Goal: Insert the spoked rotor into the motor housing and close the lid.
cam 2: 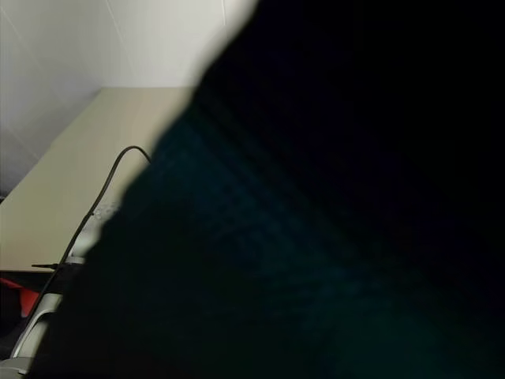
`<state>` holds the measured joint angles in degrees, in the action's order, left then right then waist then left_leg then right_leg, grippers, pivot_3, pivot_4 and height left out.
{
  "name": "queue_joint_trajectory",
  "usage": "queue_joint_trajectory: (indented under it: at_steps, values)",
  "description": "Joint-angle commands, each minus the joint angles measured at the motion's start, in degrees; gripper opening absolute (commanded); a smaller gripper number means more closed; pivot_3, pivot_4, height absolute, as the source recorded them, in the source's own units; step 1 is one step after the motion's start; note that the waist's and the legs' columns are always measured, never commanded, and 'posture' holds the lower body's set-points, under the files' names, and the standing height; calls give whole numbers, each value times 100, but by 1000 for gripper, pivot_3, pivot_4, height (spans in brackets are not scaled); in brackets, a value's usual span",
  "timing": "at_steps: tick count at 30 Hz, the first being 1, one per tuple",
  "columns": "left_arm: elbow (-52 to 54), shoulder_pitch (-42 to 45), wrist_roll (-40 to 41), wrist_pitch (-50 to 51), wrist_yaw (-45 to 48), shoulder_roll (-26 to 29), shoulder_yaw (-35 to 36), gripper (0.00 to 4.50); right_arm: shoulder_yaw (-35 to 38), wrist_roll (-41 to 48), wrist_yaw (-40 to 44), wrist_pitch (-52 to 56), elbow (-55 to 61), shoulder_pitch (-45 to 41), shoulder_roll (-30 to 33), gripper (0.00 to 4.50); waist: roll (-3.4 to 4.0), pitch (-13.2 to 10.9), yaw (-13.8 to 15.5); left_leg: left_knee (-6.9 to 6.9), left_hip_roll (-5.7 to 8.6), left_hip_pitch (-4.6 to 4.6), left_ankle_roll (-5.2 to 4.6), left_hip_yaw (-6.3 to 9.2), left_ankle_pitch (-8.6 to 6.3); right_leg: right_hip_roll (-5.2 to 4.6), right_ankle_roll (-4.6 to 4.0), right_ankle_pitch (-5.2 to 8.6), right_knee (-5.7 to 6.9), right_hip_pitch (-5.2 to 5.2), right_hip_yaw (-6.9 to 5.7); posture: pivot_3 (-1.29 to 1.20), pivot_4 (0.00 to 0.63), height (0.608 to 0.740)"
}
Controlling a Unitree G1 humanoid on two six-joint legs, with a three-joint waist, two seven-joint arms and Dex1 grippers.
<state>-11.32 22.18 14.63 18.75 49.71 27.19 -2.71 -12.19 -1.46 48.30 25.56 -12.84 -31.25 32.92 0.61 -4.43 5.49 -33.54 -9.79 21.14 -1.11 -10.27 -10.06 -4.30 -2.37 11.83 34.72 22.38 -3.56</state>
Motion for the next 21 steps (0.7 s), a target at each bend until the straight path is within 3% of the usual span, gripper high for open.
queue_joint_trajectory:
  at_steps: [1,10,11,16,21]
  values:
    - [122,44,9,-74,-12,71,105,4500,4,-17,-28,-54,57,-50,-38,788,0,0,0,0,0,0,0,0,0,0,0,0,0,0,0,0,0,740]
    - [103,51,-10,-87,-33,68,108,4500,-12,69,152,48,77,70,-33,788,-1,1,1,0,0,-2,1,0,0,0,0,0,0,-3,0,0,0,740]
    - [87,56,-23,-92,-37,70,102,4500,-5,89,174,71,115,80,-37,1409,-1,1,1,0,0,-2,0,1,0,0,0,0,0,-3,0,0,0,740]
    - [62,56,-46,-93,-32,77,99,4500,21,-24,7,-37,184,66,-36,2902,-3,3,1,0,-1,-3,0,1,0,0,-2,-1,0,-4,-1,0,0,740]
    - [33,61,-74,-98,-32,80,87,4500,160,85,72,-15,330,-31,5,2902,-3,2,0,0,-1,-3,0,1,0,0,-2,-1,0,-3,-1,0,0,740]
